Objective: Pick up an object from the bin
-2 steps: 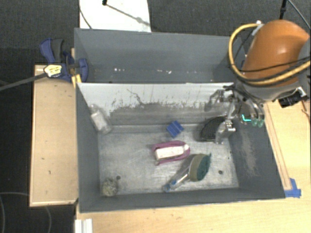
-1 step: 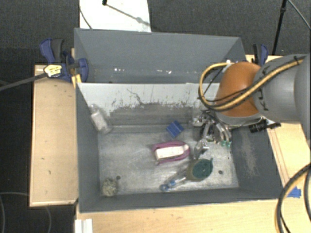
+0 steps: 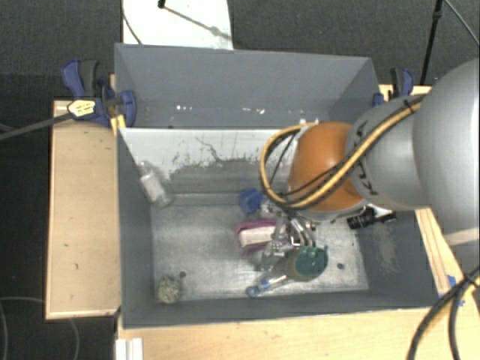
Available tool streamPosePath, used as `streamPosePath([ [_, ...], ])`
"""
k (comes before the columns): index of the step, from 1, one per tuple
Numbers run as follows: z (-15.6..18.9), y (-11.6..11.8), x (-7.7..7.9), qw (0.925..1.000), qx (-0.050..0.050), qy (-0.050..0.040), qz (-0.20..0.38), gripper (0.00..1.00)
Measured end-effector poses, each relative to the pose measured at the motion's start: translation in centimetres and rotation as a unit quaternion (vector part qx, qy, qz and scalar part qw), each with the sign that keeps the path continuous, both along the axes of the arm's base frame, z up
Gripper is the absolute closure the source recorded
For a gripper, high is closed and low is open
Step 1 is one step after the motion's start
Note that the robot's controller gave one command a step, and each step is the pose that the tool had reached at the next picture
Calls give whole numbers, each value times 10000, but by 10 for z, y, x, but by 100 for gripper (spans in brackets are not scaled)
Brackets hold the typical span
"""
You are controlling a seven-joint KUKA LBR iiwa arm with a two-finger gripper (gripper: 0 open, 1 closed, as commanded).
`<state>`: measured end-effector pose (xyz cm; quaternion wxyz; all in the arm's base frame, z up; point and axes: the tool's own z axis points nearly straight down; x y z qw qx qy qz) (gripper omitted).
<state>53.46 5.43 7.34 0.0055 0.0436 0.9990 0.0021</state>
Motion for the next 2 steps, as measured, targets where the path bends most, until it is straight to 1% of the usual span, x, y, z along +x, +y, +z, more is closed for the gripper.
streamPosePath([
  [1,2,-4,3,10000,-5,-36,-23,100],
  [2,160,-28,-4,9873,-33,9,1586,100],
])
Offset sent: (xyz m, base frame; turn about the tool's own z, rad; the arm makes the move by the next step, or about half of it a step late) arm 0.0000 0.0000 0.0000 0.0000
